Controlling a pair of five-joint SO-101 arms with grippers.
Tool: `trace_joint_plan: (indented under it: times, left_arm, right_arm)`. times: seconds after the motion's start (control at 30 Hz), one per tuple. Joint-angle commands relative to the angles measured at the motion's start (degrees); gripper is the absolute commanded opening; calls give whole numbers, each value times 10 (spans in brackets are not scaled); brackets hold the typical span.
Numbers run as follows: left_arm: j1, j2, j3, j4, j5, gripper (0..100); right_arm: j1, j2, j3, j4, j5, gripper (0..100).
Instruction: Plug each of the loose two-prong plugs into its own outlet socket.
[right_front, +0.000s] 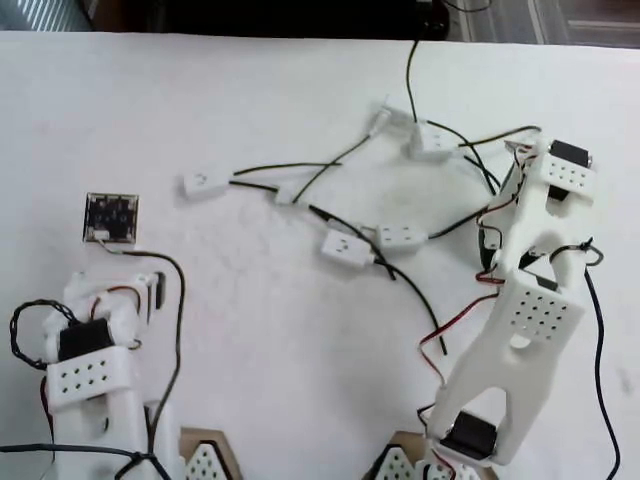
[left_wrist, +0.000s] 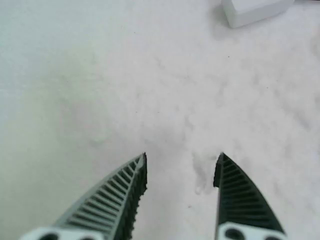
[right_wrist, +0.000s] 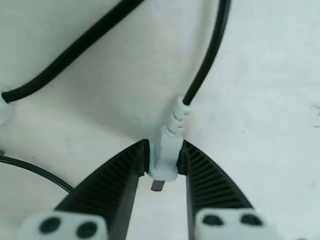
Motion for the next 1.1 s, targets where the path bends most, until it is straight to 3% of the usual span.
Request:
trace_joint_plan:
  times: [0.0, 0.63, 0.83, 1.07]
  left_arm:
    - [-2, -8, 0, -11, 2, 221]
    - [-2, -8, 0, -11, 2, 221]
    - [-2, -8, 0, -11, 2, 221]
    - [-2, -8, 0, -11, 2, 221]
  right_arm:
    - [4, -15, -25, -3, -22, 84]
    - [2, -15, -42, -2, -37, 147]
    - [0, -11, -61, -2, -54, 42]
    - [4, -10, -60, 5, -55, 110]
